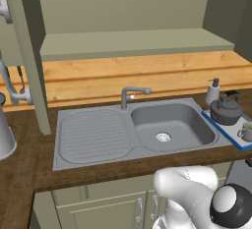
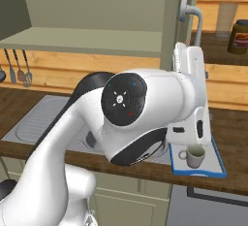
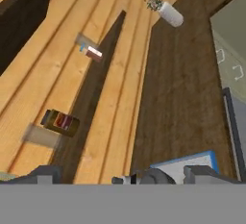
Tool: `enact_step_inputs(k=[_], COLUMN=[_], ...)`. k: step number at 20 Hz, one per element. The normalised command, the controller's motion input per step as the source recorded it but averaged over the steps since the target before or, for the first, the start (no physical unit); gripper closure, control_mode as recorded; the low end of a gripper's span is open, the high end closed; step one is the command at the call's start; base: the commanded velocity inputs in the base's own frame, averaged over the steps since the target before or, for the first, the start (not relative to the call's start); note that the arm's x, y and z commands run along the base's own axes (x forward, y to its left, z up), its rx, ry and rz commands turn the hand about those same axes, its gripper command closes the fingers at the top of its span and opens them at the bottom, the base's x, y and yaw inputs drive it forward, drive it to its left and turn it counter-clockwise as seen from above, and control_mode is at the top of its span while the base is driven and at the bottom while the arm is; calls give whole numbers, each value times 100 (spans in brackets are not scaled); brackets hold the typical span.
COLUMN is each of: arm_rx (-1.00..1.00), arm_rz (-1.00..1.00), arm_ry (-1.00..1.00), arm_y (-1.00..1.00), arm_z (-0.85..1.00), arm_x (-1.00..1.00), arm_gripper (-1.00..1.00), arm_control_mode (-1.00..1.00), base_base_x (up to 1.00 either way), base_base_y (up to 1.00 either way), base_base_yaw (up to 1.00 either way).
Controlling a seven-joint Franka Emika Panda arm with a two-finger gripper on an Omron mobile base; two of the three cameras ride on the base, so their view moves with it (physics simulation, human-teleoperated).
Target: Pick the kettle from the counter and place it on the tray. Then pick the mug from the cabinet and place it on the tray. Then close the cabinet doors.
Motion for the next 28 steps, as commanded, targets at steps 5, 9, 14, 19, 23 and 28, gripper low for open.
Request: enact_step_inputs(k=[5,9,14,19,23,28], arm_rx=[0,0,-2,-1,-5,-6], arm_rz=[20,20,20,22,22,27], arm_ry=[7,7,5,3,1,0], arm_y=[39,41,59,67,72,70], arm_z=[0,0,-6,-12,-16,-32], arm_x=[20,28,28,49,58,72], arm_gripper=[-100,-100,-100,-100,-100,-100], arm_control_mode=[-100,-100,-100,-100,-100,-100], base_base_x=[0,0,0,0,0,0], base_base_y=[0,0,0,0,0,0], base_base_yaw=[0,0,0,0,0,0])
